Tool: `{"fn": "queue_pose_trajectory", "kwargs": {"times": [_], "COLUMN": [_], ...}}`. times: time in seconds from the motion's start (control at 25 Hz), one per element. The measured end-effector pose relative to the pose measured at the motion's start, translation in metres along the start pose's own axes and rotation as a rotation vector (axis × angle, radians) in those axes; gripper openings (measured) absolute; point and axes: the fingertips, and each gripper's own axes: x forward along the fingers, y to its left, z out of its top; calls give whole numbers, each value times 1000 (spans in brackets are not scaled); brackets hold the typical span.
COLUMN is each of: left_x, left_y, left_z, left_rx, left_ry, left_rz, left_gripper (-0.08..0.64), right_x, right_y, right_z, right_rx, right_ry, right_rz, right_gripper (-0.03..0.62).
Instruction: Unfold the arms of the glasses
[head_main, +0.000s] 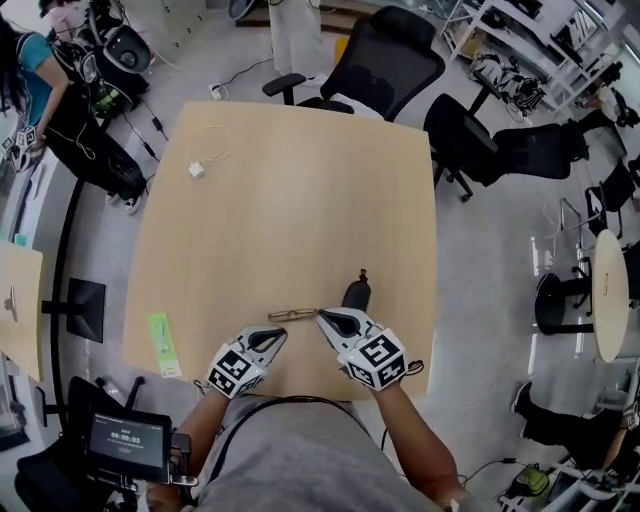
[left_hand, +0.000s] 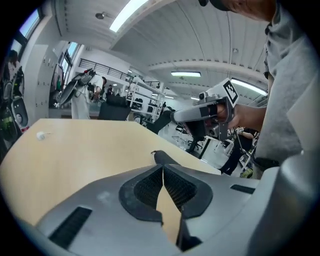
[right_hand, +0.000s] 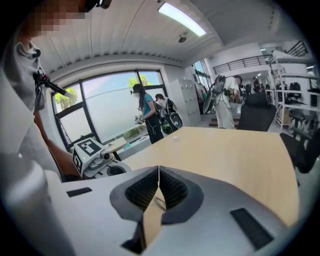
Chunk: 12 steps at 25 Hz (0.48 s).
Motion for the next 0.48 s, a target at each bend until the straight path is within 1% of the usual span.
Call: {"fn": "queue_pose_trajectory", "kwargs": {"times": [0.12,0.2,0.32,0.48], "left_x": [25,31,35,40], "left_y": [21,19,15,18], "left_z": [-26,-41,-62,-74], "left_rx": [-1,27,70,141], "left_ry": [80,132,184,200], "left_rz": [-48,-60,-33,29], "left_gripper": [12,12,12,14], "right_x": [39,50,61,78], "right_y": [-26,-25,-13,-4], "right_z": [-34,-60,-92,-116], "right_rx": [50,77,102,107], "right_ry": [98,152,210,251], "right_rz": [-1,3,12,23], "right_gripper": [6,6,6,6]}}
